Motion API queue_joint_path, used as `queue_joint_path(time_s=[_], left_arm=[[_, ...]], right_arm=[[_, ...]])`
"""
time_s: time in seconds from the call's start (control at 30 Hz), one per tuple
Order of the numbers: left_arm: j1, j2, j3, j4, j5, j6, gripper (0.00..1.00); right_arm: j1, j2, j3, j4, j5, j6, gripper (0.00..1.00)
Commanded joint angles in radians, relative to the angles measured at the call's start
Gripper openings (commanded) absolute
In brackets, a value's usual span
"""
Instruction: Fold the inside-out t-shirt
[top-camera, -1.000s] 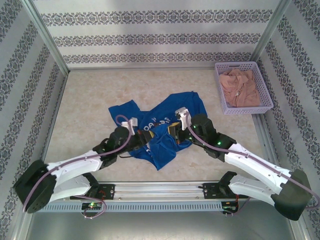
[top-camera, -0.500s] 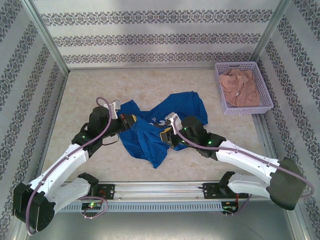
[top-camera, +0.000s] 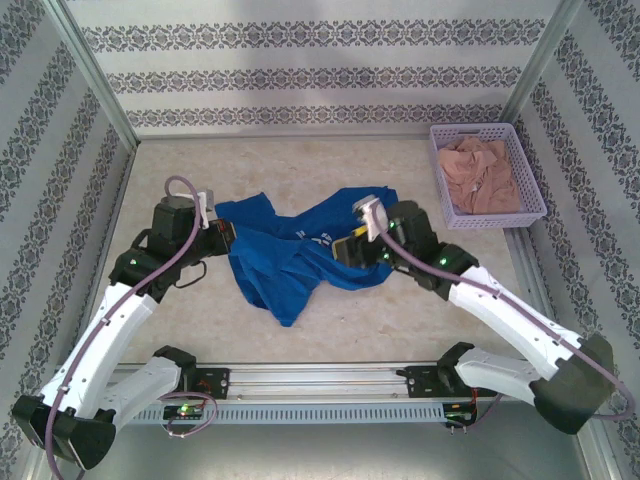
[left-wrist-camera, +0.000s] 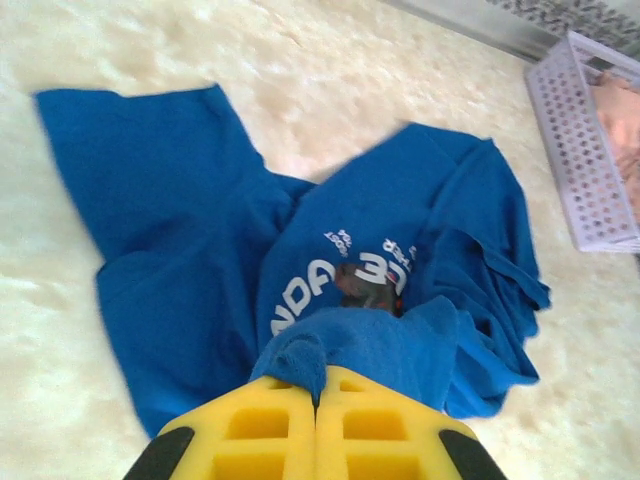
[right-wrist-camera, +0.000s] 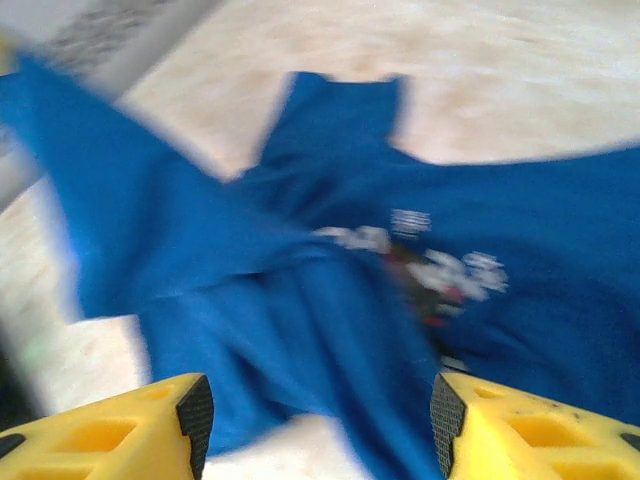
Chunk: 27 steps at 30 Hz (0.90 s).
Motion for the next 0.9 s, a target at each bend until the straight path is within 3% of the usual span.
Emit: queue_joint_path(time_s=[0.0, 0.13, 0.43, 0.6, 0.73, 0.8, 0.87], left_arm=[[0.048, 0.02, 0.097, -0.166, -0.119, 0.133, 0.0], [0.1, 0.045, 0.153, -0.193, -0.145, 0.167, 0.0], [0.113, 0.033, 0.105, -0.133, -0.092, 0.145, 0.0], [0.116, 0.033, 0.091, -0.121, -0.091, 0.147, 0.0], [0.125, 0.028, 0.083, -0.113, -0.103, 0.15, 0.0], [0.132, 0.023, 0.081, -0.103, -0.101, 0.157, 0.0], [0.141, 0.025, 0.081, -0.099, -0.1, 0.161, 0.0]], right_arm=[[-0.11, 0.111, 0.043, -0.14, 0.172, 0.068, 0.61], [-0.139, 0.309, 0.122, -0.19, 0.226, 0.001, 0.61], [-0.019, 0.703, 0.366, -0.232, 0.234, -0.119, 0.61], [-0.008, 0.859, 0.488, -0.3, 0.263, -0.147, 0.56], [-0.006, 0.926, 0.537, -0.322, 0.363, -0.17, 0.52], [-0.01, 0.94, 0.556, -0.319, 0.388, -0.186, 0.45], [-0.019, 0.937, 0.563, -0.307, 0.373, -0.196, 0.28]])
